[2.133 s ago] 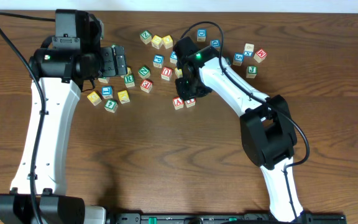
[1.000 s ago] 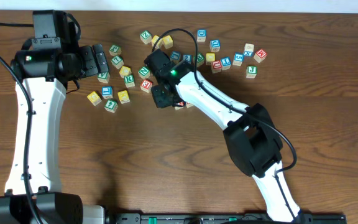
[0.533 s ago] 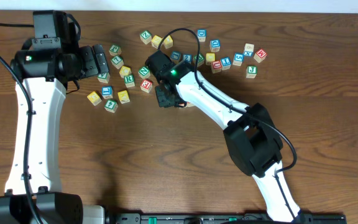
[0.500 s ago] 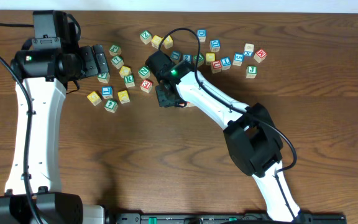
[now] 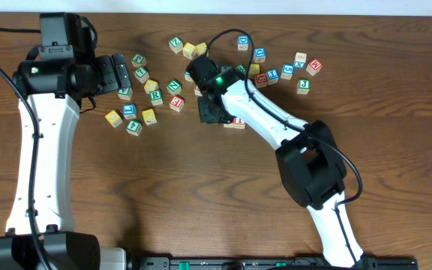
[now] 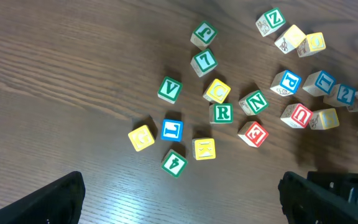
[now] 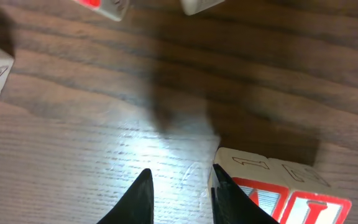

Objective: Spell out AI2

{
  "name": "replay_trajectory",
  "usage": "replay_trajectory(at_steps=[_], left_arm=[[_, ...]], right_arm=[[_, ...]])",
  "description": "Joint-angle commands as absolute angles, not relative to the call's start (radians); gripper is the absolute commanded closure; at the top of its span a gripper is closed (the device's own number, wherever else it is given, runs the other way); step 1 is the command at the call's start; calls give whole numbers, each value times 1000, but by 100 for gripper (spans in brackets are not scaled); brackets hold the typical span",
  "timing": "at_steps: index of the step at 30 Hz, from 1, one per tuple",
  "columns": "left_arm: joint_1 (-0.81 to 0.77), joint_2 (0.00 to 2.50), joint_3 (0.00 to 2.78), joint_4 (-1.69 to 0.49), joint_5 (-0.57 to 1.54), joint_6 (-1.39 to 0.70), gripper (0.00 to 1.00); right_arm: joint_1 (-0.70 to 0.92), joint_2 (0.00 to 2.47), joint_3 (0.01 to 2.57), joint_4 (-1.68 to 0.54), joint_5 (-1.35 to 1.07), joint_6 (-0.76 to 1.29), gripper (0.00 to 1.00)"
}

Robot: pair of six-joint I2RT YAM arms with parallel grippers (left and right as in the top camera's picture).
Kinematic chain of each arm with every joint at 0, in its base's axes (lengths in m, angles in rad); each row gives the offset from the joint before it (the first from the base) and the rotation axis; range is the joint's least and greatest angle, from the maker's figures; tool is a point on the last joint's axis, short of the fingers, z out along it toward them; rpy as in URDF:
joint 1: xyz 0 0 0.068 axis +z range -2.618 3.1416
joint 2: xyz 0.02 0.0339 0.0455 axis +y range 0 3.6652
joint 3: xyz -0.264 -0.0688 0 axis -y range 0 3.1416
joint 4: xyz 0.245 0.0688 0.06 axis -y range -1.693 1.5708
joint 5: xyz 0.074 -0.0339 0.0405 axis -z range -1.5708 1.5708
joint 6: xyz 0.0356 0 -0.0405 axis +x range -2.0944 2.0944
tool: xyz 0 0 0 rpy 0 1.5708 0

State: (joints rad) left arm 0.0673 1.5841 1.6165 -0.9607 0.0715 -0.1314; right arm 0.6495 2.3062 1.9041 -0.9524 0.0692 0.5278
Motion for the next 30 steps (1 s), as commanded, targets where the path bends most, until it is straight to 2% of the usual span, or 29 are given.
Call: replay_trajectory(at_steps=[1,6,16,24,30], left_arm=[[69,1583,1633,-960,60,-137,2],[69,1583,1633,-960,60,-137,2],[69,1583,1633,-960,59,-136,2],[69,1583,1633,-960,59,-136,2],[69,1583,1633,-960,59,-136,2]], right_arm=[[640,2323,1916,-953,60,566,74],[640,2323,1917,-951,59,567,70],[604,2230,1988,-989,6,474,69],[462,2190,1992,-1174,9,524,79],[423,2228,1939,-1225,4,524,79]])
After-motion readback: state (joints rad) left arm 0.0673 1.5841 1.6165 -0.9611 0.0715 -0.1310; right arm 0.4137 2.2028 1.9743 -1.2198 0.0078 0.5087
